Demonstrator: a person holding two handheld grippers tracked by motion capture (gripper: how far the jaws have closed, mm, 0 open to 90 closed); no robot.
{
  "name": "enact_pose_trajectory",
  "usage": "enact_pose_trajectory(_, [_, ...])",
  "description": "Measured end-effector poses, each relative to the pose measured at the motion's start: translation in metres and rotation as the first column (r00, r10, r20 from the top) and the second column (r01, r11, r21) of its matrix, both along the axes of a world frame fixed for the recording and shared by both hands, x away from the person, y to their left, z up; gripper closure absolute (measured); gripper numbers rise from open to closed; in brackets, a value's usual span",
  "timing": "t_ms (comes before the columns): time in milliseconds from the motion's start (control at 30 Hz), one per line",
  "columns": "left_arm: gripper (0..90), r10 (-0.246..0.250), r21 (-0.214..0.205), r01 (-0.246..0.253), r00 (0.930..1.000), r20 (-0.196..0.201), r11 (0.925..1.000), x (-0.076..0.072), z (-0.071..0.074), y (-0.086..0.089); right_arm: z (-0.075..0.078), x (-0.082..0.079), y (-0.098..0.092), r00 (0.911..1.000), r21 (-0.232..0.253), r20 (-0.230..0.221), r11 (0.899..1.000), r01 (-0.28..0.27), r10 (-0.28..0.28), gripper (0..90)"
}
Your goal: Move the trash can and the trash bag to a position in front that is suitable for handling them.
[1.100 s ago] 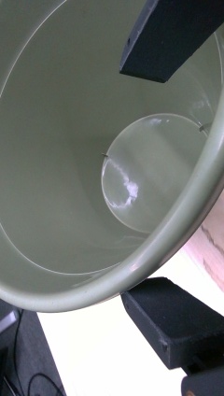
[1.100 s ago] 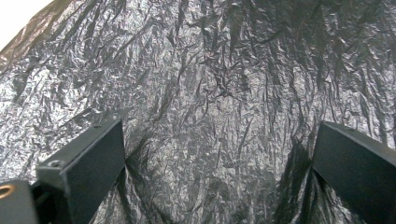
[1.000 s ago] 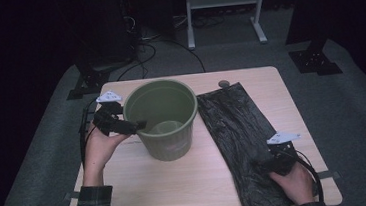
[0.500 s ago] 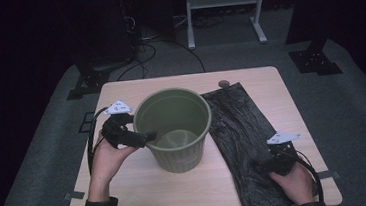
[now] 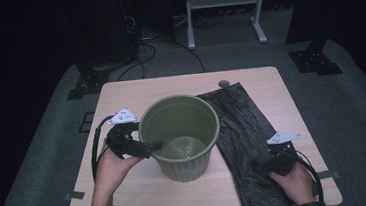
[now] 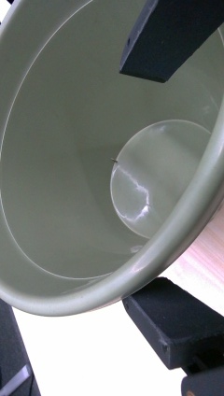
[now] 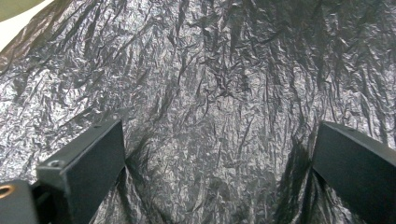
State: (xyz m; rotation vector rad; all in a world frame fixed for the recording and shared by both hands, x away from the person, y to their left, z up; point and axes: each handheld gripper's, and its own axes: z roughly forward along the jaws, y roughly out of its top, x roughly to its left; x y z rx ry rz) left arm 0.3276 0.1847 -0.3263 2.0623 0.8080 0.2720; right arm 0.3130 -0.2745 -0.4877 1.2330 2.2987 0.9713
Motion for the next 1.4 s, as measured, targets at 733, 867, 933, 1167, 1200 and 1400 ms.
enact_pose_trajectory(733, [0.0, 0.034, -0.013, -0.034, 0.9971, 0.068, 0.9994, -0.007, 0.026, 0.023, 0.0, -0.001, 0.0, 1.0, -0.001, 0.001, 1.0, 0.004, -0.004, 1.8])
enact_pose_trajectory(867, [0.0, 0.053, -0.012, -0.052, 0.9957, 0.076, 0.9986, -0.018, 0.026, 0.033, 0.0, -0.001, 0.001, 0.9999, 0.0, 0.0, 1.0, 0.012, -0.012, 1.8])
enact_pose_trajectory(933, [0.0, 0.056, -0.014, -0.055, 0.9949, 0.083, 0.9984, -0.023, 0.027, 0.038, 0.0, -0.001, 0.001, 0.9999, 0.0, 0.0, 1.0, 0.014, -0.014, 1.8])
enact_pose_trajectory(1167, [0.0, 0.064, -0.013, -0.063, 0.9941, 0.087, 0.9979, -0.042, 0.022, 0.049, 0.0, -0.003, 0.001, 0.9998, 0.001, 0.001, 1.0, 0.02, -0.02, 1.7])
enact_pose_trajectory(1200, [0.0, 0.068, -0.013, -0.067, 0.994, 0.087, 0.9977, -0.045, 0.02, 0.05, 0.0, -0.003, 0.001, 0.9998, 0.001, 0.001, 1.0, 0.019, -0.019, 1.8])
enact_pose_trajectory(1400, [0.0, 0.077, -0.001, -0.077, 0.9937, 0.082, 0.997, -0.055, 0.001, 0.057, 0.0, -0.003, 0.001, 0.9998, 0.0, 0.001, 1.0, 0.017, -0.017, 1.8])
